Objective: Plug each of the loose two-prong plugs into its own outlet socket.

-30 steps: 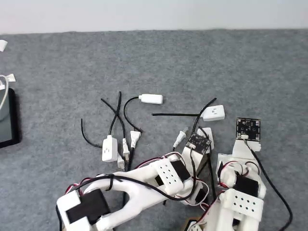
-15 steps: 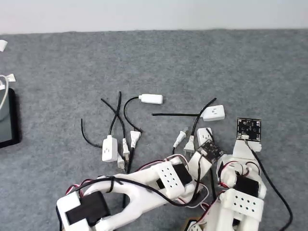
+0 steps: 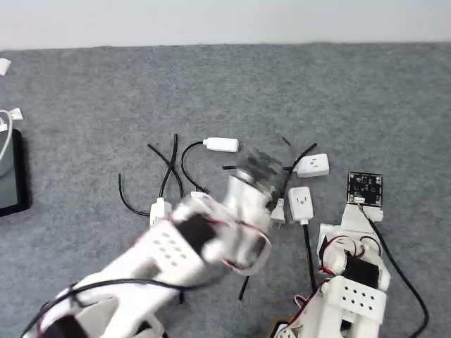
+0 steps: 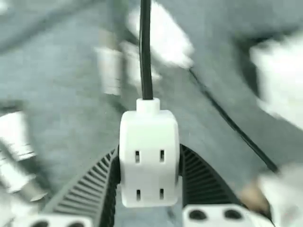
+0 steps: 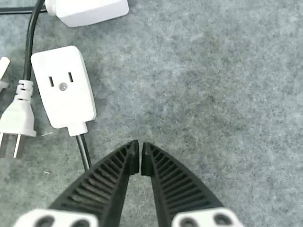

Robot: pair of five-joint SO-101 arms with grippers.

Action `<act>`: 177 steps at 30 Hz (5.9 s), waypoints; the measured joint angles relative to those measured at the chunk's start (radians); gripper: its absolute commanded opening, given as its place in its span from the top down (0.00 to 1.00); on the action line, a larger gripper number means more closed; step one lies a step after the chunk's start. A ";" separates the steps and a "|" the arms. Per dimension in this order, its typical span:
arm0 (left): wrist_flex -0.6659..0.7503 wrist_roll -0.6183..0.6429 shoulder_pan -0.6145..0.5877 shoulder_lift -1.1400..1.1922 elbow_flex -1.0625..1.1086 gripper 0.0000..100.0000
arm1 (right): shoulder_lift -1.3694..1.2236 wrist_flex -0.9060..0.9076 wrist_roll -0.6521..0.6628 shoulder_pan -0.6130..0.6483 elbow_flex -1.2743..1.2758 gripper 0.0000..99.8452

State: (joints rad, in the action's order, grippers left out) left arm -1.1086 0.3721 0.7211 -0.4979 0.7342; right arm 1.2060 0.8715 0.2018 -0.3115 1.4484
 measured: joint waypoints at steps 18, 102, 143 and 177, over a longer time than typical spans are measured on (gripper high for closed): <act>0.258 0.258 -0.184 0.055 0.287 0.98 | 0.000 0.000 0.000 0.000 0.000 0.97; 0.276 0.071 -0.712 -0.276 0.523 0.58 | -0.775 -0.087 -0.390 0.529 -0.512 0.93; 0.276 0.071 -0.683 -0.276 0.523 0.58 | -1.108 0.011 -0.206 0.443 -0.753 0.93; 0.276 0.034 -0.683 -0.276 0.523 0.58 | -1.395 0.186 -0.232 0.482 -1.022 0.90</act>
State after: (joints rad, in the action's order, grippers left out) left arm -0.8324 0.4058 0.0384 -0.7741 1.2574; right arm -0.1887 1.0572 -0.0299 0.1703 0.4266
